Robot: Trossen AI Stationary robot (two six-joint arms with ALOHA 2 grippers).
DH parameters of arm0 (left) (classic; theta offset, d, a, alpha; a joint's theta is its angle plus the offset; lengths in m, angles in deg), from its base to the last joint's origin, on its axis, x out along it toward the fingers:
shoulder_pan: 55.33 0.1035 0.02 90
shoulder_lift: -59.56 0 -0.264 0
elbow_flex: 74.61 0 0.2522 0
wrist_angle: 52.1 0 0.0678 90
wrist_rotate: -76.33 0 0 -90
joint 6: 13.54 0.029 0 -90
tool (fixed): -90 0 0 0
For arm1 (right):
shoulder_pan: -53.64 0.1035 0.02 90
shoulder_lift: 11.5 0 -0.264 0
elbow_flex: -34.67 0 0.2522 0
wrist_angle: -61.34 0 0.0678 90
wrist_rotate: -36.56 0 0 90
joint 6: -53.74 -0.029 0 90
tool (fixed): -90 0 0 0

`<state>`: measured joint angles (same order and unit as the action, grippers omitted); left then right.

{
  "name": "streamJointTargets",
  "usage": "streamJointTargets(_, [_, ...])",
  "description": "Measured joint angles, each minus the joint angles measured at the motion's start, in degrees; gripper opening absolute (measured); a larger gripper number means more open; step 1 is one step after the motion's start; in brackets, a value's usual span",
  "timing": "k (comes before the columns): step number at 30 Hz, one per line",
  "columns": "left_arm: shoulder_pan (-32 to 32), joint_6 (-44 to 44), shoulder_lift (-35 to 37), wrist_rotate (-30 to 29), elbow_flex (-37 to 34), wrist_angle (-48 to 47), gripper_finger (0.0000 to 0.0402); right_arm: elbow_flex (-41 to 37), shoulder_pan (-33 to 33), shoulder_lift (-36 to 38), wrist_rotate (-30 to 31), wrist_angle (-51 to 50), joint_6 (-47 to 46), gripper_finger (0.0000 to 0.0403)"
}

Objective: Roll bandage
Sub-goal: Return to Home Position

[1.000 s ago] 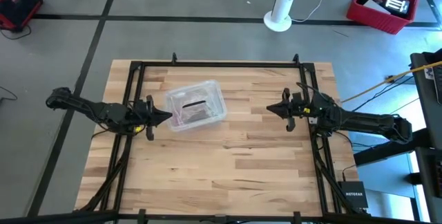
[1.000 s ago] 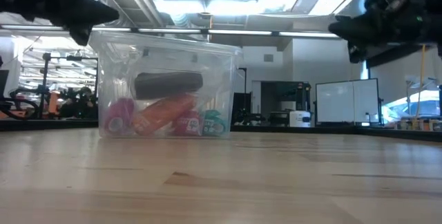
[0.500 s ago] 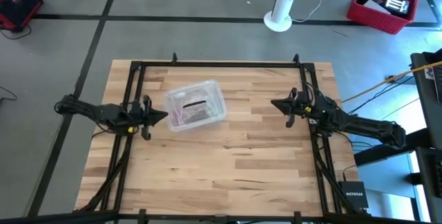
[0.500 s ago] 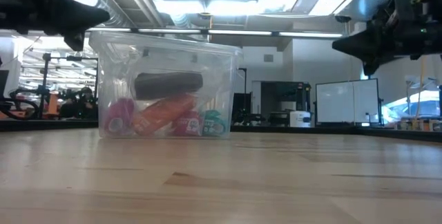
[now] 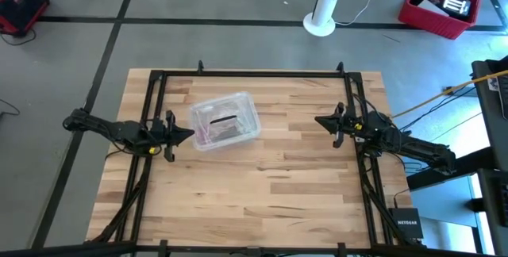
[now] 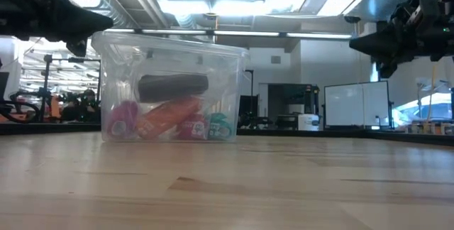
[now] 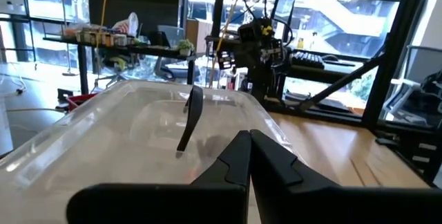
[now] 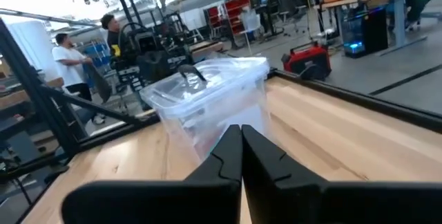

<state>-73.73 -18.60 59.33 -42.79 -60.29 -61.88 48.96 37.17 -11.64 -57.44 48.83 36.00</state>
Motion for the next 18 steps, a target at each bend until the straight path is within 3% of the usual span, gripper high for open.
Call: streamJointTargets(18, [0.07, 2.23, -0.39, -4.15, 0.00, 0.03, 0.0001, -0.07, -0.04, -0.55, -0.08, 0.07, 0.16, 0.0005])
